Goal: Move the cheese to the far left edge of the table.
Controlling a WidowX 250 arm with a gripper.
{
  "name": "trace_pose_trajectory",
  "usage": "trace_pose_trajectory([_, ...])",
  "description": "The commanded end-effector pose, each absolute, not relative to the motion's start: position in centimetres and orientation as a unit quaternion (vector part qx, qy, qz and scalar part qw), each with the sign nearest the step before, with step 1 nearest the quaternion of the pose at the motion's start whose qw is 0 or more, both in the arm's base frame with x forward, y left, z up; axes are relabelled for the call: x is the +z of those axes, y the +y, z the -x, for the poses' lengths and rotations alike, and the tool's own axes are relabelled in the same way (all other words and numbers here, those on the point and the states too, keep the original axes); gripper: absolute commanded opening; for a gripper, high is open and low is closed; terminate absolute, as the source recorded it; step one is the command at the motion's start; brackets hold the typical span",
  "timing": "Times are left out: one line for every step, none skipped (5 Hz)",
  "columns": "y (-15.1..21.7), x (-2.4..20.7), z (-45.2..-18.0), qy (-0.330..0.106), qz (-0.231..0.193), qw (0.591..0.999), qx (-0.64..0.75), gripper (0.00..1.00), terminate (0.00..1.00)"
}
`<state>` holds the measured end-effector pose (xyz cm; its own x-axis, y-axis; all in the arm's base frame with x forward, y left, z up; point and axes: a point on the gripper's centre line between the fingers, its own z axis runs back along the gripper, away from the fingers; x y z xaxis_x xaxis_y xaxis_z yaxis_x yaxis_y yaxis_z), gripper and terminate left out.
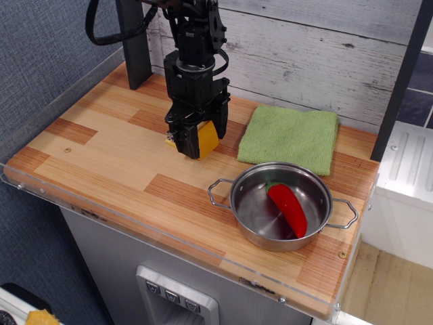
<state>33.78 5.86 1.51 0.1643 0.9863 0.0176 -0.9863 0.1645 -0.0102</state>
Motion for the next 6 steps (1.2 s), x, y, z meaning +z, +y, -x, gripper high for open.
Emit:
trace_pose_trajectory([9.5,5.1,-34.3,-0.024,0.001,0.747,0.664,0.00,0.00])
trace_pose_trajectory([12.2,5.9,-33.5,-0.030,-0.004,0.736,0.676,0.00,0.00])
trace_pose_trajectory([14.6,6.0,-33.6,-0.035,-0.002,0.724,0.689,0.00,0.00])
trace_pose_trajectory([17.4,5.4,-33.9,-0.041,-0.006,0.712,0.701,0.00,0.00])
trace_pose_trajectory([19.2,5.0,-34.2,-0.045,-0.001,0.708,0.705,0.00,0.00])
trace_pose_trajectory([19.3,4.0,-34.3,-0.036,0.001,0.710,0.703,0.00,0.00])
